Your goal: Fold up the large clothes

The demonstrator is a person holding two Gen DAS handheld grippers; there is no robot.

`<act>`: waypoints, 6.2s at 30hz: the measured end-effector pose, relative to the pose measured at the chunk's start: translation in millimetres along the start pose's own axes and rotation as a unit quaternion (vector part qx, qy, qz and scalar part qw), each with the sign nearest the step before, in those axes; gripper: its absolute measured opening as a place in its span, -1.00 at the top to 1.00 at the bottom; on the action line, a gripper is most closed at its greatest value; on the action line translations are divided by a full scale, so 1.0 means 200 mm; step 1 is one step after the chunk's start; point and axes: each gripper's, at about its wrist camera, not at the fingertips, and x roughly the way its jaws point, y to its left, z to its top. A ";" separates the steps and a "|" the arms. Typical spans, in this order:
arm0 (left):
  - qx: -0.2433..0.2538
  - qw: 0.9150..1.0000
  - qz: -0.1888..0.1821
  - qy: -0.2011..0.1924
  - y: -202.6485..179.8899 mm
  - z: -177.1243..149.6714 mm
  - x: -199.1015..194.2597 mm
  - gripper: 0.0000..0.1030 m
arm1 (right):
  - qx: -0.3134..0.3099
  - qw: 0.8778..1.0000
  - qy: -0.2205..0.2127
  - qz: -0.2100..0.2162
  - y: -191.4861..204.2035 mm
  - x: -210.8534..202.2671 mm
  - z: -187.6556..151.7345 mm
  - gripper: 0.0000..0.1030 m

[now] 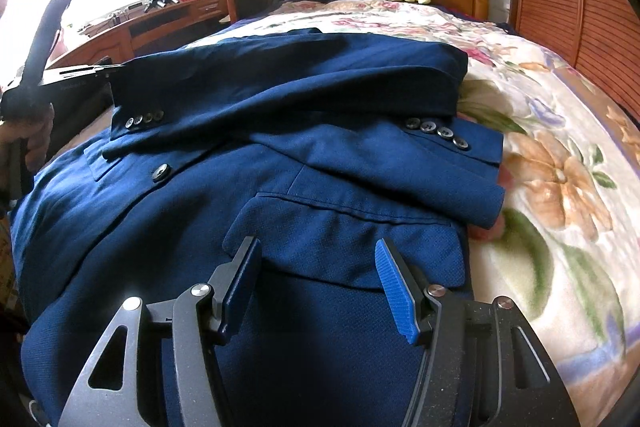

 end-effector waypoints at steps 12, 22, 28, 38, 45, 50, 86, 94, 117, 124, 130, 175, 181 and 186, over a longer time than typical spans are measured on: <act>-0.017 0.999 -0.024 -0.033 0.00 -0.11 -0.22 0.15 | -0.005 1.000 0.001 -0.006 0.01 0.00 0.00 -0.19; -0.045 0.998 -0.024 -0.045 0.07 -0.26 -0.36 -0.57 | -0.005 1.000 0.001 -0.007 0.01 -0.01 0.00 -0.19; -0.057 0.997 -0.008 -0.045 0.16 -0.40 -0.45 -0.57 | -0.006 1.000 0.002 -0.009 0.01 -0.01 0.00 -0.19; -0.089 0.995 0.019 -0.030 0.35 -0.61 -0.48 -0.57 | -0.008 1.000 0.003 -0.015 0.02 -0.02 -0.01 -0.19; -0.095 0.995 0.015 -0.017 0.42 -0.72 -0.46 -0.53 | -0.007 0.999 0.024 -0.033 0.03 -0.03 0.01 -0.22; -0.102 0.995 -0.002 -0.003 0.45 -0.79 -0.43 -0.31 | 0.014 0.999 0.020 -0.042 0.03 -0.17 -0.02 -0.22; -0.087 0.994 -0.063 -0.035 0.27 -0.78 -0.77 0.91 | 0.020 0.999 0.027 -0.014 -0.01 -0.50 -0.26 0.91; -0.092 0.988 -0.070 -0.101 0.25 -0.70 -1.08 0.91 | 0.025 0.997 -0.066 -0.001 -0.02 -0.83 -0.19 0.93; -0.063 0.977 -0.046 -0.200 0.24 -0.18 -1.28 0.91 | -0.011 0.978 -0.204 0.035 -0.03 -1.36 -0.02 0.93; -0.078 0.986 -0.001 -0.149 0.37 -0.02 -0.78 0.91 | 0.014 0.989 -0.148 0.006 -0.15 -0.84 0.20 0.93; -0.080 0.989 0.023 -0.122 0.47 0.23 -0.41 0.91 | 0.029 0.992 -0.118 -0.029 -0.24 -0.47 0.44 0.93; -0.023 0.999 -0.039 -0.029 0.20 -0.01 -0.11 -0.55 | -0.004 0.995 -0.032 -0.092 0.00 -0.38 0.31 -0.48; -0.019 0.999 -0.029 0.005 0.20 -0.17 -0.02 -0.55 | -0.009 0.996 -0.013 -0.090 0.01 -0.38 0.19 -0.48; -0.039 0.998 -0.045 0.010 0.22 -0.23 0.02 -0.55 | 0.019 0.995 -0.005 -0.101 -0.06 -0.31 0.15 -0.62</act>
